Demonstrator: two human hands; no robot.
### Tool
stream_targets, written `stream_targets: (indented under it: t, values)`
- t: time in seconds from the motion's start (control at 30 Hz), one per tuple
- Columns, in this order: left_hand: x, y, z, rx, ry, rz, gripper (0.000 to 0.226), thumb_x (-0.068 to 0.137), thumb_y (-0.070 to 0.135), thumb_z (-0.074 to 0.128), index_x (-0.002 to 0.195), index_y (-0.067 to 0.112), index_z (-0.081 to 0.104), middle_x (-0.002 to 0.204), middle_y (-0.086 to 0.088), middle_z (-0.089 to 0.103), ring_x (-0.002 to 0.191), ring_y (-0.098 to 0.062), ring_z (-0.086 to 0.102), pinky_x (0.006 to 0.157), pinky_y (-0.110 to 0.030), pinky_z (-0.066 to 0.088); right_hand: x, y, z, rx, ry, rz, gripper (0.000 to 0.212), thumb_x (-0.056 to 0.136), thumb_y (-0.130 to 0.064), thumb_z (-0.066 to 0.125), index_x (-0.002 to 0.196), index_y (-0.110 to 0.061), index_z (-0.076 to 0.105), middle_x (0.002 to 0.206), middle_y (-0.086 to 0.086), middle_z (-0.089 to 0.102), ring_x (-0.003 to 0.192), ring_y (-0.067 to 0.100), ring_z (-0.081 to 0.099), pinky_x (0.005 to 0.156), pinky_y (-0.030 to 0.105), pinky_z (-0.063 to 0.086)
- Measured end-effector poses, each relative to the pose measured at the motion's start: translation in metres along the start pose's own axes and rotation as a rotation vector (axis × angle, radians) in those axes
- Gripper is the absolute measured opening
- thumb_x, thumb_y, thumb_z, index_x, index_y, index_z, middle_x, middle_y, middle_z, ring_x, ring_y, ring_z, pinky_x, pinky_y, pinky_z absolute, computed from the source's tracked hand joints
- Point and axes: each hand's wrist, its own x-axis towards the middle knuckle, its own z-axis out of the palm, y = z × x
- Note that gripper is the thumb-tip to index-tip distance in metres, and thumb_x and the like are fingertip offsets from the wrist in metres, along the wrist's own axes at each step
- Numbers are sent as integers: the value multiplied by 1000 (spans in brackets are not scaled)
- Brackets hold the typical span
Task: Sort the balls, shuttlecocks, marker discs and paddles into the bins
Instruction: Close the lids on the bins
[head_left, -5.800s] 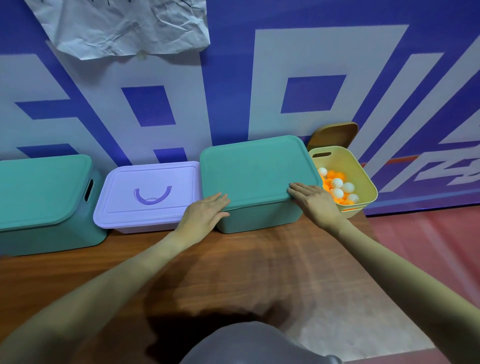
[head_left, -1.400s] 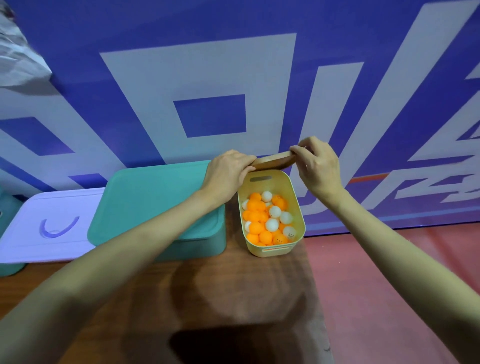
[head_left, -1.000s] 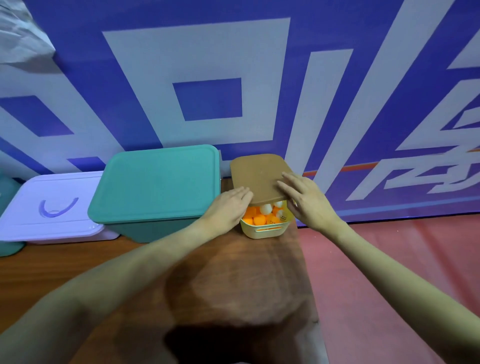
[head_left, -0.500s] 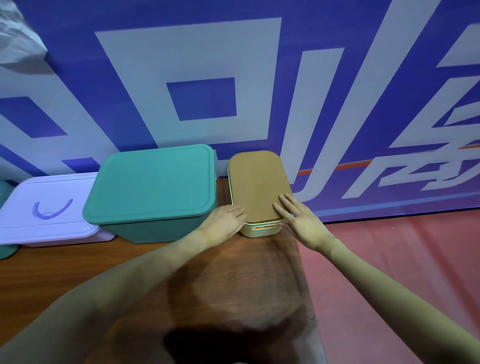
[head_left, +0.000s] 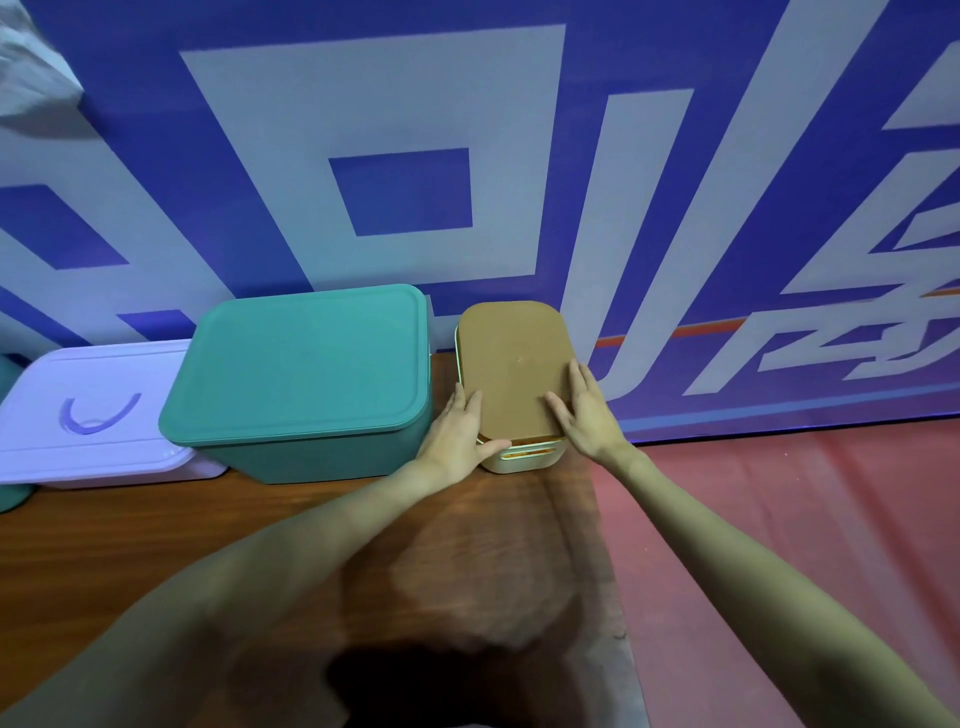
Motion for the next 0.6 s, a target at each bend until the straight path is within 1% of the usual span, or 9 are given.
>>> stream_targets:
  t: [0.03, 0.07, 0.1, 0.2, 0.33, 0.37, 0.47, 0.6]
  values:
    - [0, 0, 0, -27, 9, -9, 89, 85, 48, 67, 150, 8, 22, 158, -24, 11, 146, -31, 19, 116, -36, 23, 1, -2, 2, 14, -5, 6, 59, 97, -37, 48, 143, -9, 25, 142, 11, 31, 128, 28, 39, 102, 49, 42]
    - [0, 1, 1, -45, 17, -16, 90, 84, 47, 67, 151, 8, 22, 158, -24, 11, 147, -30, 18, 116, -36, 22, 2, -4, 4, 17, -4, 11, 54, 96, -34, 49, 139, -7, 29, 137, 10, 33, 123, 28, 43, 100, 47, 43]
    - [0, 1, 0, -53, 19, -21, 90, 84, 47, 68, 151, 8, 22, 158, -23, 11, 147, -30, 16, 116, -35, 20, 3, -5, 5, 19, 5, 14, 51, 96, -30, 51, 137, -6, 31, 136, 11, 34, 122, 29, 43, 100, 44, 43]
    - [-3, 0, 0, -64, 36, -13, 87, 85, 46, 67, 150, 7, 25, 158, -23, 11, 147, -30, 17, 116, -33, 19, 4, -5, 7, 34, 32, -5, 54, 96, -22, 52, 143, -8, 29, 142, 13, 29, 127, 30, 39, 106, 38, 36]
    - [-10, -2, 3, -80, 84, 0, 85, 83, 46, 69, 148, 9, 30, 158, -22, 17, 145, -30, 23, 115, -33, 22, 4, 0, 6, 52, 31, -38, 57, 96, -24, 52, 147, -15, 28, 148, 13, 24, 133, 30, 36, 109, 40, 36]
    - [-12, -3, 5, -83, 94, -1, 84, 83, 47, 69, 148, 9, 31, 158, -21, 17, 144, -30, 24, 115, -33, 23, 4, 1, 6, 54, 26, -39, 57, 97, -24, 52, 147, -16, 28, 149, 13, 23, 134, 30, 34, 110, 40, 35]
    - [-15, -4, 8, -80, 103, 4, 84, 84, 47, 68, 149, 10, 30, 158, -20, 16, 145, -29, 23, 115, -33, 23, 0, 4, 7, 37, -10, -22, 56, 99, -26, 49, 149, -14, 27, 154, 13, 16, 142, 27, 22, 112, 34, 26]
    - [-16, -4, 6, -64, 80, 3, 83, 84, 46, 68, 149, 10, 31, 159, -19, 14, 143, -30, 26, 115, -34, 24, -4, 10, 10, -31, -70, -21, 59, 100, -31, 44, 151, -16, 19, 159, 13, 2, 147, 24, 7, 115, 32, 18]
